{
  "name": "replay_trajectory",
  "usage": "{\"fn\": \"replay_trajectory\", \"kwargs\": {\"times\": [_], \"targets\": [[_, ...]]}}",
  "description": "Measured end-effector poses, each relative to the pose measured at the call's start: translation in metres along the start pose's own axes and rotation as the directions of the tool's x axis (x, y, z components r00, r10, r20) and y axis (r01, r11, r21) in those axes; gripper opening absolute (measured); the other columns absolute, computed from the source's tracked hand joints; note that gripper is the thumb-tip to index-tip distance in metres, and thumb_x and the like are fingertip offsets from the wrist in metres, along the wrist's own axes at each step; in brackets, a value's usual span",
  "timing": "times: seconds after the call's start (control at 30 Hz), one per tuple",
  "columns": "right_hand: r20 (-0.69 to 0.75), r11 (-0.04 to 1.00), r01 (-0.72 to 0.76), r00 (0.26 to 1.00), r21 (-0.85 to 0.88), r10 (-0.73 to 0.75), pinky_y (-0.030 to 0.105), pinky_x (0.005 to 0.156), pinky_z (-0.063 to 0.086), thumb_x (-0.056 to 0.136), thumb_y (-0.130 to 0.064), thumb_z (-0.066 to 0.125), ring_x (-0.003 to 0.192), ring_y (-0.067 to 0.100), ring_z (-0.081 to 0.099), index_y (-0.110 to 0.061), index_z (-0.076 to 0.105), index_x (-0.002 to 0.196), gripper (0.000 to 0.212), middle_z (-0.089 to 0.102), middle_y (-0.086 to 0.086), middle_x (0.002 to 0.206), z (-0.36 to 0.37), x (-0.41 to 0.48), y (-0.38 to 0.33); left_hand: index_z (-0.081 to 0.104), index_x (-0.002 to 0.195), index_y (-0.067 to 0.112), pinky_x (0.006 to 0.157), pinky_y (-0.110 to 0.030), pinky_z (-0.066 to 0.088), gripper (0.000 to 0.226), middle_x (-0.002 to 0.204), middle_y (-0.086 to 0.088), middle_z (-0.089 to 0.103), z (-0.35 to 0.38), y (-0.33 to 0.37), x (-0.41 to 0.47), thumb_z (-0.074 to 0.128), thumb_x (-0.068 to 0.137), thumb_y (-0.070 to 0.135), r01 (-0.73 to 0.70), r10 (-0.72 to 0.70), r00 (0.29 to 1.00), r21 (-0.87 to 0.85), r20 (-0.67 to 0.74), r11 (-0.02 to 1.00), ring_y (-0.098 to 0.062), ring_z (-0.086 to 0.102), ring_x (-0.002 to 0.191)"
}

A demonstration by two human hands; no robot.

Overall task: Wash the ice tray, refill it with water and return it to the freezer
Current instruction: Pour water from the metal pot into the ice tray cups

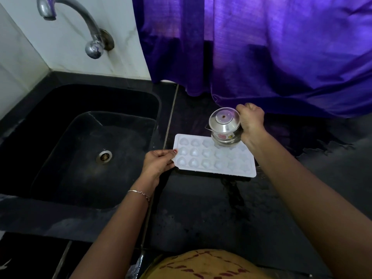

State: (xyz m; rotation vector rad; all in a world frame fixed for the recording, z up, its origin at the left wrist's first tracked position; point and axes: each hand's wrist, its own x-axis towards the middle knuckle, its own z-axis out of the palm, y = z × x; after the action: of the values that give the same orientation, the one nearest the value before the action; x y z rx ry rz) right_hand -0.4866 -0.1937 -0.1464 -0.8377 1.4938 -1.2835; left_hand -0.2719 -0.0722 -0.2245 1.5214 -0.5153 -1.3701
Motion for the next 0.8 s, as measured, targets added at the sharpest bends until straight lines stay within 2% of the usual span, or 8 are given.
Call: {"fn": "replay_trajectory", "kwargs": {"times": [0.13,0.27,0.4,0.6,0.8], "targets": [[-0.067,0.999,-0.013,0.998,0.035,0.015,0.029,0.053,0.03,0.079,0.001,0.056,0.052,0.01,0.029,-0.022,0.028,0.057,0.042,0.03,-0.004,0.055,-0.033,-0.001,0.0,0.071,0.091,-0.002,0.062,-0.02,0.056,0.017,0.09,-0.013,0.073,-0.001,0.0,0.002,0.073,0.084,0.014,-0.003,0.003,1.0,0.013,0.004,1.0,-0.015,0.07,0.074],[-0.139,1.0,0.008,0.99,0.027,-0.004,0.026,0.051,0.029,0.081,0.0,0.056,0.051,0.01,0.029,-0.022,0.029,0.057,0.042,0.03,-0.005,0.055,-0.067,-0.005,0.001,0.071,0.09,-0.001,0.061,-0.019,0.056,0.016,0.097,-0.018,0.072,-0.001,0.0,0.001,0.073,0.084,0.014,-0.015,0.015,1.0,0.033,0.006,0.999,-0.019,0.068,0.079],[-0.217,0.999,0.05,0.975,0.006,-0.048,0.024,0.048,0.025,0.081,0.001,0.054,0.049,0.009,0.024,-0.023,0.026,0.057,0.044,0.026,-0.006,0.054,-0.098,-0.009,0.004,0.071,0.091,-0.002,0.061,-0.018,0.056,0.018,0.102,-0.016,0.071,-0.001,0.0,0.004,0.074,0.083,0.014,-0.02,0.019,1.0,0.047,0.005,0.999,-0.019,0.069,0.083],[-0.271,0.997,0.075,0.96,-0.007,-0.074,0.023,0.045,0.024,0.079,0.004,0.052,0.046,0.007,0.023,-0.023,0.025,0.055,0.045,0.025,-0.009,0.049,-0.126,-0.013,0.014,0.07,0.088,0.001,0.06,-0.018,0.056,0.014,0.101,-0.013,0.072,-0.001,-0.001,0.003,0.074,0.083,0.014,-0.028,0.028,1.0,0.052,0.007,0.998,-0.012,0.071,0.074],[-0.278,0.989,0.091,0.953,-0.118,-0.121,0.021,0.044,0.028,0.08,0.005,0.052,0.049,0.008,0.024,-0.021,0.026,0.056,0.043,0.026,-0.003,0.055,-0.13,-0.014,0.02,0.07,0.089,0.001,0.061,-0.019,0.056,0.015,0.1,-0.013,0.073,-0.001,0.0,0.002,0.074,0.083,0.014,-0.024,0.024,1.0,0.051,0.014,0.998,-0.011,0.072,0.073]]}}
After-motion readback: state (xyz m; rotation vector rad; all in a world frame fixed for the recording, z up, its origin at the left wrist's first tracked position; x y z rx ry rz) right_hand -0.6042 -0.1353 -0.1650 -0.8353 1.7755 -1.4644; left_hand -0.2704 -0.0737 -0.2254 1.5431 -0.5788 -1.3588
